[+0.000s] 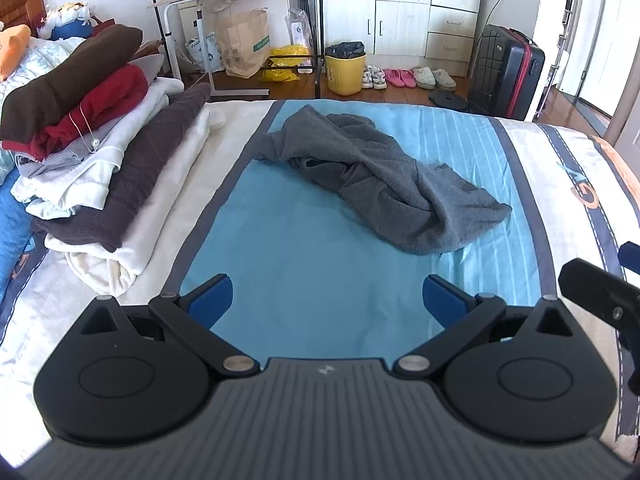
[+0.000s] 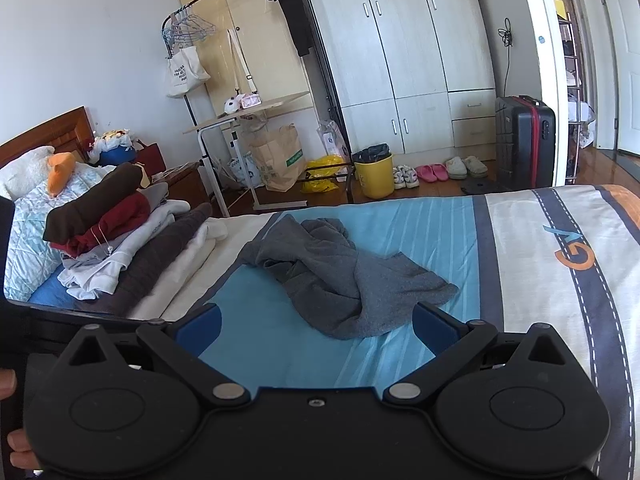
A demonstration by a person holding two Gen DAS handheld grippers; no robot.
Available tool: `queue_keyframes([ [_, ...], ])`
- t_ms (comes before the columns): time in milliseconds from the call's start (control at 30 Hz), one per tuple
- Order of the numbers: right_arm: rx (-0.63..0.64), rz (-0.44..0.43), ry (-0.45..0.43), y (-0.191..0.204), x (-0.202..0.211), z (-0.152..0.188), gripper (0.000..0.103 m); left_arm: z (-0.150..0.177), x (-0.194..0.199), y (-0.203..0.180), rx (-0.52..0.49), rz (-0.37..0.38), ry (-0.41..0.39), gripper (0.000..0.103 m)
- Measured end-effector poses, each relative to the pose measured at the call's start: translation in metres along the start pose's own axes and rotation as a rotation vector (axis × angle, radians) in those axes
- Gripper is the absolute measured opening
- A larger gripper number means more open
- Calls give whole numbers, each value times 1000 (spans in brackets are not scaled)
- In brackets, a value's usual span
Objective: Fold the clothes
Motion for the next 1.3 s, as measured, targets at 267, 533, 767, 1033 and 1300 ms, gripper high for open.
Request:
queue_keyframes([
  [267, -3, 5, 9, -1, -2, 2, 103, 8, -7, -3, -20, -3, 0, 103],
  [533, -7, 10, 18, -3, -5, 4, 103, 1, -8, 0, -5, 7, 23, 103],
  [767, -12, 15, 27, -5, -7, 4, 103, 2, -9, -2, -9, 7, 27, 103],
  [1033, -15, 39, 43, -9, -13, 7, 103, 3, -10, -4, -14, 7, 28, 103],
  [1300, -15, 36, 56, -9, -16, 7, 103, 1, -11, -3, -8, 7, 32, 103],
])
Point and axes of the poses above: each gripper's, at about its wrist camera, not at the fingertips, and x roughly against the way its jaws point, y to its left, z to its underside, the point moved 1 cm from there along -x, roughly the way its jaws point, and after that the axes turned 13 degrees about z, right-handed, at the moved point
